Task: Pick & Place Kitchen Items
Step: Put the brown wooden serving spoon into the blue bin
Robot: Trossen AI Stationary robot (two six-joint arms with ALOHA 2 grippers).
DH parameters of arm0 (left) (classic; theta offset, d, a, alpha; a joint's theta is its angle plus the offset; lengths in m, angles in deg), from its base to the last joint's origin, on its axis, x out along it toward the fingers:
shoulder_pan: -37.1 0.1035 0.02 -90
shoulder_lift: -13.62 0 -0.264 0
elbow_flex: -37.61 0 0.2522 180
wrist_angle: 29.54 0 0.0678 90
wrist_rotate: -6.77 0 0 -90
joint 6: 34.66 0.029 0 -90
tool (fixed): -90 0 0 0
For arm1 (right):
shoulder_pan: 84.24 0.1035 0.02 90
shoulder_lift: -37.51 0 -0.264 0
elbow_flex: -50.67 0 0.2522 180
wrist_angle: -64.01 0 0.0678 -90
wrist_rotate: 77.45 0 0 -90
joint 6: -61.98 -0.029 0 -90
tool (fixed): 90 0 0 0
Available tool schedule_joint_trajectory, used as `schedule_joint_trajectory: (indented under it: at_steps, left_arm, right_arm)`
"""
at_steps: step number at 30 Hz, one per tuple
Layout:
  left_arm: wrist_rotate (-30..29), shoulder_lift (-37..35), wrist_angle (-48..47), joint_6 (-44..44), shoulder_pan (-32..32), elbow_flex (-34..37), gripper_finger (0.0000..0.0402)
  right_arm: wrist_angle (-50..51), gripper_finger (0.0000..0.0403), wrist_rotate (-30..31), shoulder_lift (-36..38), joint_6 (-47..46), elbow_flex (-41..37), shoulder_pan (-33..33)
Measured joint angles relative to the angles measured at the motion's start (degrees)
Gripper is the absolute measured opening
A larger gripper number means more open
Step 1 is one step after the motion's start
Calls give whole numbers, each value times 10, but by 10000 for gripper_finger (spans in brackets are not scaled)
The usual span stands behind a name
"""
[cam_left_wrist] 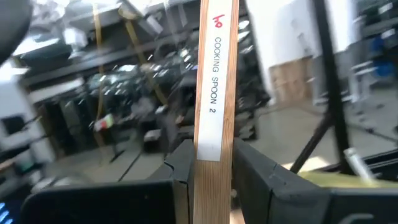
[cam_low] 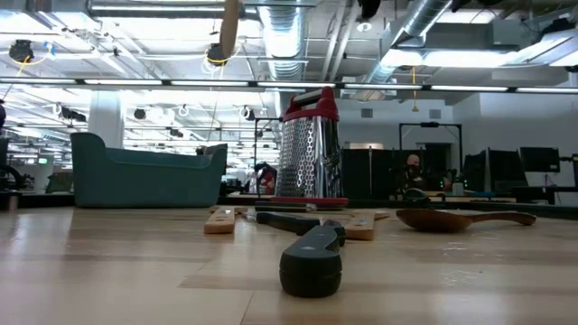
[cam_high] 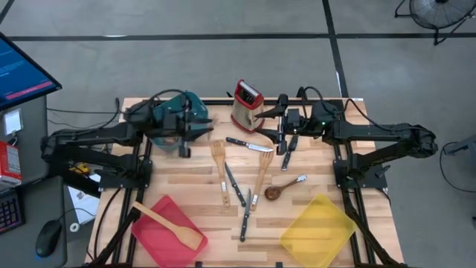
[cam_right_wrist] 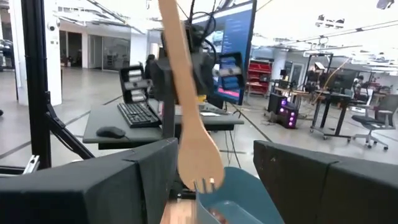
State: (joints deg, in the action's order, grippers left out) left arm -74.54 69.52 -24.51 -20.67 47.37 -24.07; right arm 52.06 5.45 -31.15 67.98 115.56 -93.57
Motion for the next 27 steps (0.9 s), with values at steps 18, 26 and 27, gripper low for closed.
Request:
schedule_joint_trajectory:
  at_steps: [18,26,27]
  left_arm:
    - [-488,43,-124,34,28,11,63]
    - [-489,21,-130,-45,95,110,63]
    - [-489,15,-130,-53,105,122,63]
  right_arm:
    - [77,221,1,0,0,0,0]
    - [91,221,-1,0,0,0,3]
    - [94,221,-1,0,0,0,3]
